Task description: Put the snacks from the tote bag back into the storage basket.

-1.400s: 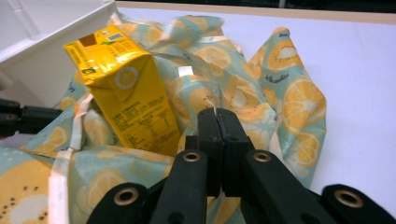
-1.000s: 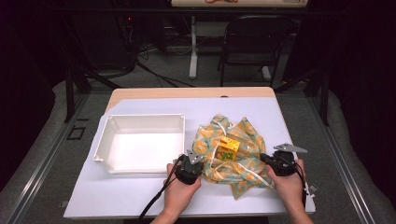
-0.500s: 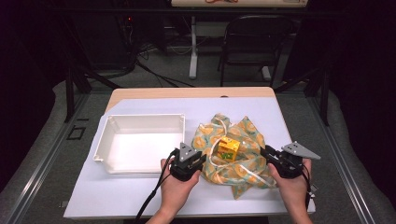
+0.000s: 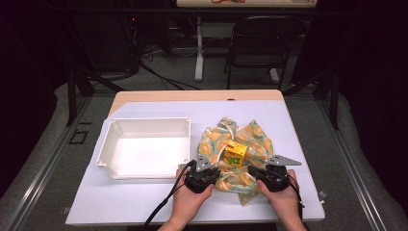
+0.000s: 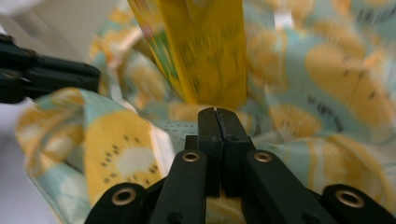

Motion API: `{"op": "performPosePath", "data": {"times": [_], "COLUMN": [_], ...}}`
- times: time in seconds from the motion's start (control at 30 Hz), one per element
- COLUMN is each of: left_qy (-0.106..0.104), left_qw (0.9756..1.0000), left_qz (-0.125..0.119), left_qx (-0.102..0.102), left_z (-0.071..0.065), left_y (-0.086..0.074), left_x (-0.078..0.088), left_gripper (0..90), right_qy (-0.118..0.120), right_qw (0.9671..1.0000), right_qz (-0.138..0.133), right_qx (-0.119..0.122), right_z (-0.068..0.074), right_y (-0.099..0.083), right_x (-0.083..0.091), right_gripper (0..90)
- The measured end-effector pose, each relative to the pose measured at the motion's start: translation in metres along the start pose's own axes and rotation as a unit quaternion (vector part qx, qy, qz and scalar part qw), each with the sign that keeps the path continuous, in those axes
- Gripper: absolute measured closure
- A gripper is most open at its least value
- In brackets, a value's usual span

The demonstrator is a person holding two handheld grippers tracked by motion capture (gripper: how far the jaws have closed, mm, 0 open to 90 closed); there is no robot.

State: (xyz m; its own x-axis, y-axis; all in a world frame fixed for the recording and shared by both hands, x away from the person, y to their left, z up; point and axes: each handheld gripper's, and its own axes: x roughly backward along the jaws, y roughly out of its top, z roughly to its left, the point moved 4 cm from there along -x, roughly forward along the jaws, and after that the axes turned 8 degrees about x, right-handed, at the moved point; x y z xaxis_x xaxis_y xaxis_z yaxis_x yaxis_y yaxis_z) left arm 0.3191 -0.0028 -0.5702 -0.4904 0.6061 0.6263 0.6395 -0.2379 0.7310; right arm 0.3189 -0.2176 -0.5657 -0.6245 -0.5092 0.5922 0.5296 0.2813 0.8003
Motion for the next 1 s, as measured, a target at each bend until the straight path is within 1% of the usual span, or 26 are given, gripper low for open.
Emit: {"op": "performPosePath", "data": {"times": [0.03, 0.07, 0.1, 0.13, 0.17, 0.2, 0.27, 0.3, 0.37, 0.4, 0.47, 0.5, 0.57, 0.6, 0.63, 0.67, 0.73, 0.77, 0.8, 0.83, 0.87, 0.97, 1.0], "left_qy": [-0.001, 0.000, 0.001, 0.000, 0.001, 0.001, 0.000, 0.003, 0.005, 0.000, -0.001, -0.001, 0.002, 0.013, 0.006, 0.007, 0.002, 0.006, -0.002, -0.002, -0.001, 0.000, -0.001], "left_qw": [1.0000, 1.0000, 1.0000, 1.0000, 1.0000, 1.0000, 0.9999, 0.9999, 0.9999, 0.9998, 0.9998, 0.9998, 0.9999, 0.9999, 1.0000, 1.0000, 0.9999, 0.9998, 0.9998, 0.9998, 0.9998, 0.9998, 0.9998], "left_qz": [0.004, 0.005, 0.006, 0.007, 0.006, 0.007, 0.007, 0.007, 0.007, 0.010, 0.010, 0.008, 0.007, -0.002, 0.006, 0.006, 0.004, 0.005, 0.008, 0.007, 0.007, 0.007, 0.007], "left_qx": [0.001, 0.000, 0.001, 0.003, 0.004, 0.006, 0.007, 0.007, 0.012, 0.015, 0.017, 0.018, 0.012, 0.008, 0.002, 0.002, 0.014, 0.017, 0.019, 0.020, 0.019, 0.017, 0.018], "left_z": [0.001, 0.002, 0.003, 0.004, 0.005, 0.005, 0.007, 0.008, 0.009, 0.010, 0.011, 0.011, 0.010, 0.009, 0.009, 0.009, 0.009, 0.010, 0.011, 0.011, 0.011, 0.011, 0.011], "left_y": [-0.002, -0.004, -0.005, -0.007, -0.008, -0.010, -0.012, -0.014, -0.017, -0.018, -0.017, -0.018, -0.018, -0.018, -0.018, -0.018, -0.018, -0.018, -0.018, -0.018, -0.018, -0.018, -0.018], "left_x": [-0.001, -0.002, -0.003, -0.005, -0.006, -0.006, -0.008, -0.008, -0.010, -0.011, -0.010, -0.010, -0.010, -0.011, -0.010, -0.010, -0.011, -0.011, -0.011, -0.011, -0.011, -0.011, -0.011], "left_gripper": [82.0, 82.1, 82.2, 82.3, 82.3, 82.3, 82.6, 82.8, 83.2, 83.3, 83.7, 83.8, 84.1, 84.3, 84.3, 84.3, 84.3, 84.3, 84.3, 84.4, 84.4, 84.9, 84.9], "right_qy": [0.003, 0.001, -0.001, -0.002, -0.002, -0.001, -0.005, -0.012, -0.016, -0.012, -0.003, -0.002, 0.000, -0.003, -0.002, 0.004, 0.015, 0.022, 0.030, 0.031, 0.031, 0.031, 0.034], "right_qw": [0.9999, 0.9998, 0.9997, 0.9998, 0.9999, 0.9999, 0.9988, 0.9975, 0.9944, 0.9929, 0.9909, 0.9905, 0.9896, 0.9891, 0.9887, 0.9882, 0.9877, 0.9876, 0.9869, 0.9866, 0.9864, 0.9866, 0.9865], "right_qz": [0.014, 0.022, 0.023, 0.019, 0.010, -0.004, -0.037, -0.050, -0.078, -0.090, -0.104, -0.101, -0.102, -0.104, -0.107, -0.111, -0.108, -0.106, -0.102, -0.101, -0.095, -0.088, -0.087], "right_qx": [-0.001, -0.002, -0.003, -0.003, 0.001, 0.009, 0.033, 0.048, 0.070, 0.077, 0.086, 0.093, 0.101, 0.104, 0.105, 0.105, 0.113, 0.114, 0.121, 0.124, 0.131, 0.134, 0.134], "right_z": [-0.001, -0.002, -0.003, -0.003, -0.003, -0.002, 0.002, 0.003, 0.005, 0.005, 0.005, 0.004, 0.002, 0.001, 0.000, -0.001, -0.002, -0.001, 0.000, 0.001, 0.001, -0.001, -0.002], "right_y": [-0.003, -0.006, -0.006, -0.005, -0.002, 0.001, 0.011, 0.015, 0.024, 0.027, 0.033, 0.035, 0.039, 0.041, 0.043, 0.045, 0.049, 0.051, 0.052, 0.053, 0.054, 0.057, 0.058], "right_x": [-0.003, -0.005, -0.005, -0.004, -0.001, 0.003, 0.012, 0.017, 0.024, 0.027, 0.028, 0.028, 0.026, 0.026, 0.025, 0.024, 0.022, 0.019, 0.017, 0.014, 0.011, 0.002, -0.001], "right_gripper": [89.6, 89.6, 89.4, 88.8, 87.2, 85.1, 77.6, 73.5, 65.2, 61.3, 53.2, 49.9, 44.3, 42.4, 41.1, 39.9, 36.6, 35.1, 33.8, 32.6, 31.9, 31.4, 31.4]}}
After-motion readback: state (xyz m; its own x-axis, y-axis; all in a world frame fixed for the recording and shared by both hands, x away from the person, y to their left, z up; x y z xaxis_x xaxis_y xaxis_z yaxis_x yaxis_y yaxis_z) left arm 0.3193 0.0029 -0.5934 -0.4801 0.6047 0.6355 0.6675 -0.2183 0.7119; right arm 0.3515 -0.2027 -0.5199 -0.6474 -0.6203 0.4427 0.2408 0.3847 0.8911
